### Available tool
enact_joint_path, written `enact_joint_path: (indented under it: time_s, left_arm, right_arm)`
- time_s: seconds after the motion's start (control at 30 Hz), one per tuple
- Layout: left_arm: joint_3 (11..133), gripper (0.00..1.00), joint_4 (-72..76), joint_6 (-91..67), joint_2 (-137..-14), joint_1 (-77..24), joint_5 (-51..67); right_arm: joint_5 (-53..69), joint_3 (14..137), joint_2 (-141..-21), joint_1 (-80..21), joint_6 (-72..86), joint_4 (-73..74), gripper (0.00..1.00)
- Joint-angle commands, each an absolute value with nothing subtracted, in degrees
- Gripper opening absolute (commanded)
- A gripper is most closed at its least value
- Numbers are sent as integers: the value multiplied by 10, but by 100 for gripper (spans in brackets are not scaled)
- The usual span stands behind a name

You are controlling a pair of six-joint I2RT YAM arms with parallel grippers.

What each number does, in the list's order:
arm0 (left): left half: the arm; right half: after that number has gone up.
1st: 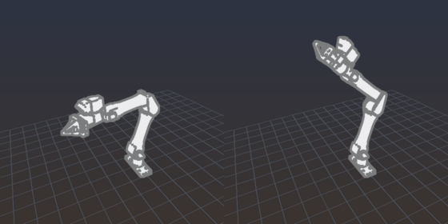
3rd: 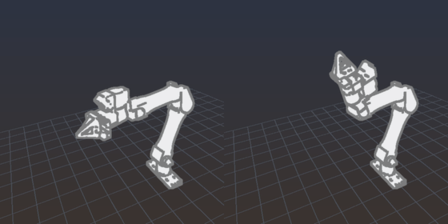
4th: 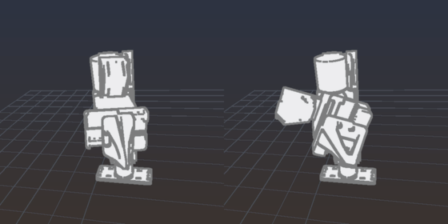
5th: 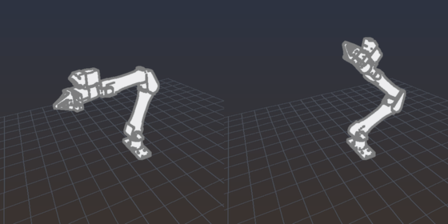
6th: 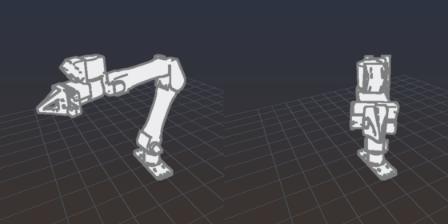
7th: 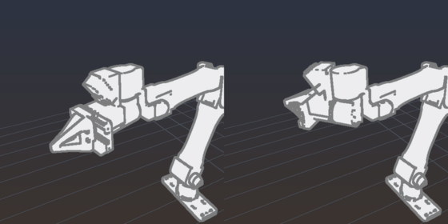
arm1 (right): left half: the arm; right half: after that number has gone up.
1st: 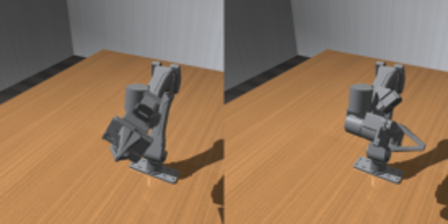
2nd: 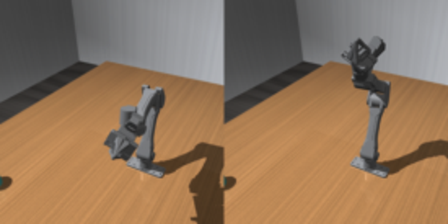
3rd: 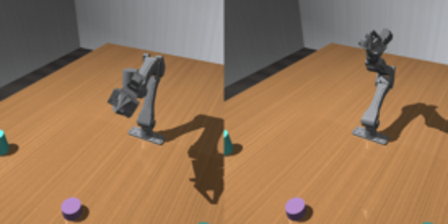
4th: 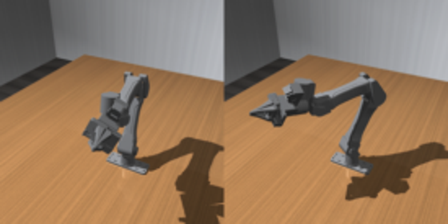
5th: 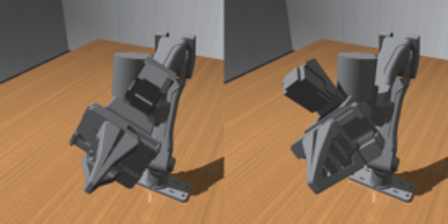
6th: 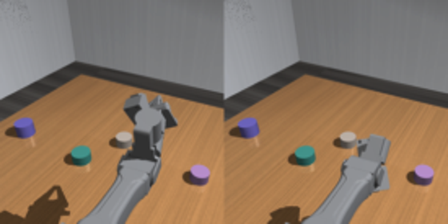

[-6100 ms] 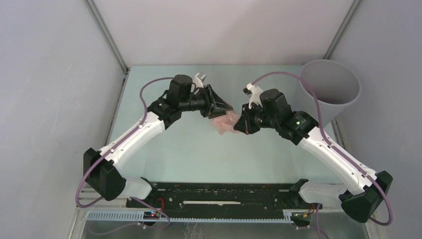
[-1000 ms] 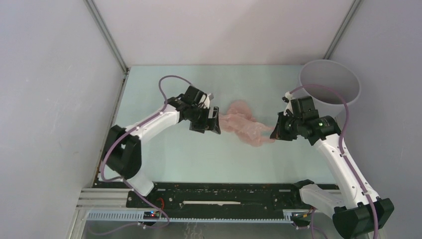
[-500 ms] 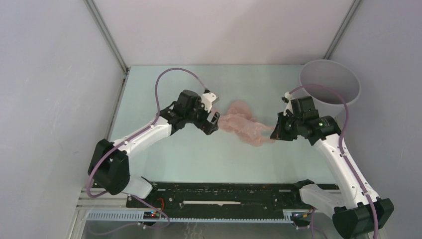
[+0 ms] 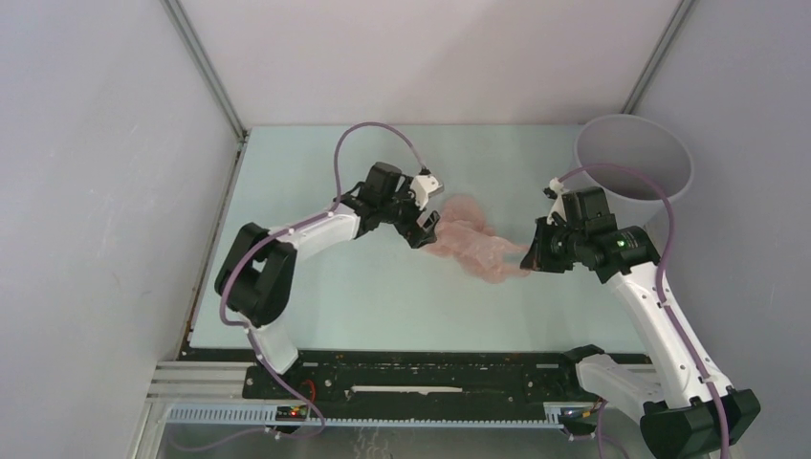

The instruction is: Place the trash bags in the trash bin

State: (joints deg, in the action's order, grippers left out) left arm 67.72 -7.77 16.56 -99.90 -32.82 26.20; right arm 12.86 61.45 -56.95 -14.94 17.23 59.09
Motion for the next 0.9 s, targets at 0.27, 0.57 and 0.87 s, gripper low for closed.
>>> enact_joint_path:
  time_s: [0.27, 0.57, 0.87]
  left_arm:
    - [723, 37, -119, 81, -1051, -356, 150]
    - [850, 0, -390, -148, -957, -339, -7]
    - [1364, 0, -574, -236, -911, -372, -197]
  right_arm:
    - [149, 631, -575, -144, 173, 588, 0]
    - [170, 643, -585, -144, 183, 557, 0]
    - [178, 1025, -686, -182, 193, 618, 0]
